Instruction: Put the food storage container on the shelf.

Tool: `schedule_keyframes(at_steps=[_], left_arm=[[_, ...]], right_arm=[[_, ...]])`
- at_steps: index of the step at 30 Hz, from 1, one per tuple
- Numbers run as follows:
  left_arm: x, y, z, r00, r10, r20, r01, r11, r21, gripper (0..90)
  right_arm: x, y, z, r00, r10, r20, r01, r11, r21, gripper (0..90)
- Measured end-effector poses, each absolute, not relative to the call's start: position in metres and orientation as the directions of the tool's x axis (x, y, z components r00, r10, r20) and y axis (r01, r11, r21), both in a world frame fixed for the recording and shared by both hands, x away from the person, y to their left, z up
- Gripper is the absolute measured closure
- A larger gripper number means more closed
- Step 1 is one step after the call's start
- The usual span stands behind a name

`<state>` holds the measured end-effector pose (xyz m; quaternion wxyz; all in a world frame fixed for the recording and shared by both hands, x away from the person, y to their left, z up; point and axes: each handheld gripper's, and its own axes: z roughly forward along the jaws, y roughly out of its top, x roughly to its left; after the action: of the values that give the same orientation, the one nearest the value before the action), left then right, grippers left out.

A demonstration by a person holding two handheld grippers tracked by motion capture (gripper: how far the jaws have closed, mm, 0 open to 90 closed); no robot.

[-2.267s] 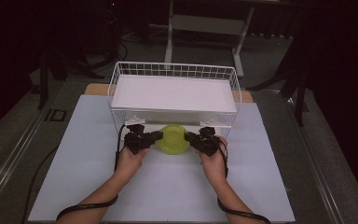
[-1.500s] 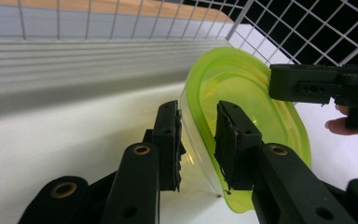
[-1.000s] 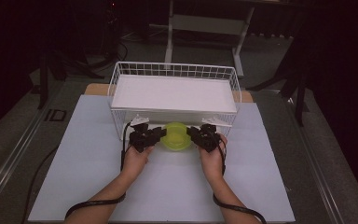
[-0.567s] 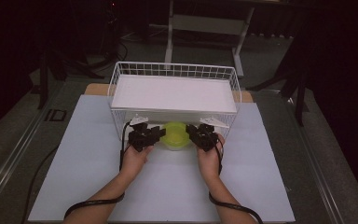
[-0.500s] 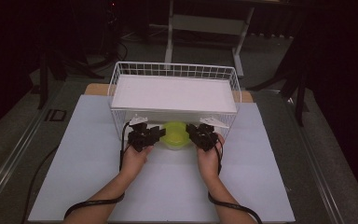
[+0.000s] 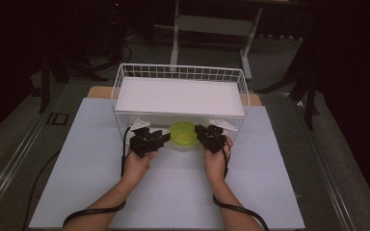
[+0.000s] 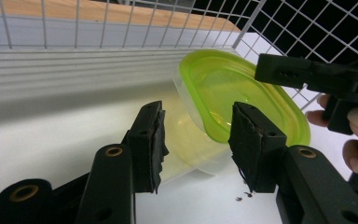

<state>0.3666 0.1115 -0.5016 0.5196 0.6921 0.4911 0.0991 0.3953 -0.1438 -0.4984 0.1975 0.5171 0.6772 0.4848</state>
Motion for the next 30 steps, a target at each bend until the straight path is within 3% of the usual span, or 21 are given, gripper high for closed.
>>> schedule_keyframes(at_steps=[4,11,17,19,21,22,24,26,30], left_arm=[[0.365,0.111,-0.502,0.499,0.782,-0.373,0.576,0.022,0.817,53.9],[0.359,0.113,-0.499,0.517,0.768,-0.378,0.572,0.019,0.82,52.0],[0.348,0.12,-0.494,0.531,0.749,-0.396,0.557,0.045,0.83,42.3],[0.344,0.122,-0.494,0.565,0.719,-0.404,0.555,0.031,0.831,28.5],[0.338,0.122,-0.494,0.58,0.724,-0.373,0.545,-0.004,0.838,23.4],[0.335,0.122,-0.494,0.588,0.724,-0.36,0.537,-0.018,0.843,16.3],[0.329,0.123,-0.495,0.609,0.71,-0.353,0.525,-0.028,0.85,14.9],[0.321,0.125,-0.498,0.654,0.681,-0.33,0.502,-0.063,0.863,2.6],[0.31,0.124,-0.502,0.669,0.69,-0.276,0.468,-0.103,0.877,0.7]], right_arm=[[0.394,-0.146,-0.496,-0.4,0.881,0.253,0.492,-0.027,0.87,65.5],[0.382,-0.151,-0.491,-0.422,0.882,0.211,0.47,0.013,0.883,63.4],[0.354,-0.154,-0.483,-0.467,0.863,0.191,0.456,0.051,0.889,71.7],[0.344,-0.152,-0.483,-0.487,0.853,0.185,0.464,0.073,0.883,77.9],[0.336,-0.15,-0.484,-0.512,0.839,0.182,0.468,0.096,0.878,84.3],[0.329,-0.147,-0.486,-0.533,0.828,0.173,0.468,0.118,0.876,89.4],[0.326,-0.146,-0.488,-0.539,0.824,0.175,0.47,0.122,0.875,89.7],[0.321,-0.141,-0.494,-0.552,0.816,0.172,0.48,0.142,0.866,90.0],[0.319,-0.135,-0.501,-0.562,0.809,0.172,0.499,0.166,0.851,90.0]])
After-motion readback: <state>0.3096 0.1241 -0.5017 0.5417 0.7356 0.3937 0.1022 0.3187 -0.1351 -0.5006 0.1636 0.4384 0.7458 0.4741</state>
